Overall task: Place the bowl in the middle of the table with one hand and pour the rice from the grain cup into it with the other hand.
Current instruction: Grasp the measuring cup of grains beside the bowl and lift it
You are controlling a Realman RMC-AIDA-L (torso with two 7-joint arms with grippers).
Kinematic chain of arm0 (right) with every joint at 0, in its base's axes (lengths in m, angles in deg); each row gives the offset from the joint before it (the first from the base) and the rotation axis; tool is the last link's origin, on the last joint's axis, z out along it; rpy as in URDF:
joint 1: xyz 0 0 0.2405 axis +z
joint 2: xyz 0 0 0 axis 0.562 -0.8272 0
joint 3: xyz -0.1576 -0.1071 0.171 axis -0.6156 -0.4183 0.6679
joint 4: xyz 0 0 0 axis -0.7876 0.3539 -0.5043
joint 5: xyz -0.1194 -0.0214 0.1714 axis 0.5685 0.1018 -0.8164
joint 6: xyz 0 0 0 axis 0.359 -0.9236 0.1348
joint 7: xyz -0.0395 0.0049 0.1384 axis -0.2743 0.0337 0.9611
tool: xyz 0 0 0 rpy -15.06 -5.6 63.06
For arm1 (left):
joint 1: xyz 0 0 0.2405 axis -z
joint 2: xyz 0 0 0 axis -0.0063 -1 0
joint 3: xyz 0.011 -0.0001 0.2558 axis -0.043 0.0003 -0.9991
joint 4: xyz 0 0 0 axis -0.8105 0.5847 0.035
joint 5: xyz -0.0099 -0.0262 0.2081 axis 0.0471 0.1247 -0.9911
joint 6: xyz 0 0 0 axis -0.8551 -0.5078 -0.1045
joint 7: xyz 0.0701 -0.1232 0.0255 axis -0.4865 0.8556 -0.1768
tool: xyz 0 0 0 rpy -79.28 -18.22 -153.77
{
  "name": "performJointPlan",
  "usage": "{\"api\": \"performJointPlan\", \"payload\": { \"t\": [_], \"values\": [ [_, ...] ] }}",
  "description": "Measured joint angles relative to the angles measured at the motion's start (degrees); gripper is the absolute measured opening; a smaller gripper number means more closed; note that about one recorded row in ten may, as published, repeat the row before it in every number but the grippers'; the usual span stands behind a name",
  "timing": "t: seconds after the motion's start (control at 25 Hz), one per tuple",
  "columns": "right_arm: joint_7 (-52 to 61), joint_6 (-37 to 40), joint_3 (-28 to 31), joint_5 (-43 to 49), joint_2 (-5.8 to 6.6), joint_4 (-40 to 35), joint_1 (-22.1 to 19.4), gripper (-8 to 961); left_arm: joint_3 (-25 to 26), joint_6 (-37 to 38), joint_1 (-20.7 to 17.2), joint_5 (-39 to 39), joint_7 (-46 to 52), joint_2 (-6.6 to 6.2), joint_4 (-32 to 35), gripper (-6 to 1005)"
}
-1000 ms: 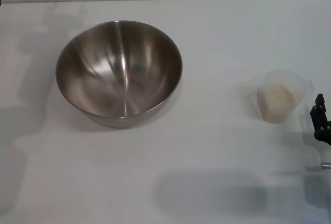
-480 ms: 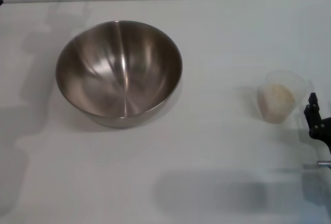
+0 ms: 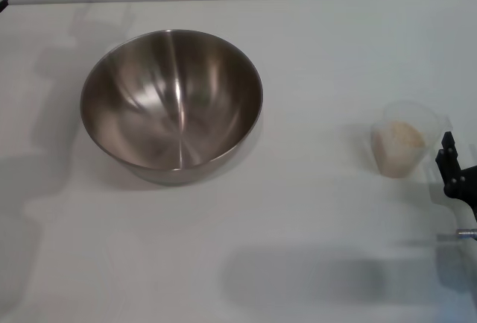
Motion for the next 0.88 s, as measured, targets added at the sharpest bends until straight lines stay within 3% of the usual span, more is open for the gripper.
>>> {"api": "performJointPlan", "payload": {
  "t": [0.88],
  "values": [
    [3.8, -2.4, -0.5, 0.8, 0.09, -3.7, 2.3, 640, -0.7, 0.4, 0.0, 0.6, 0.1, 0.06, -0.3, 766]
  ]
}}
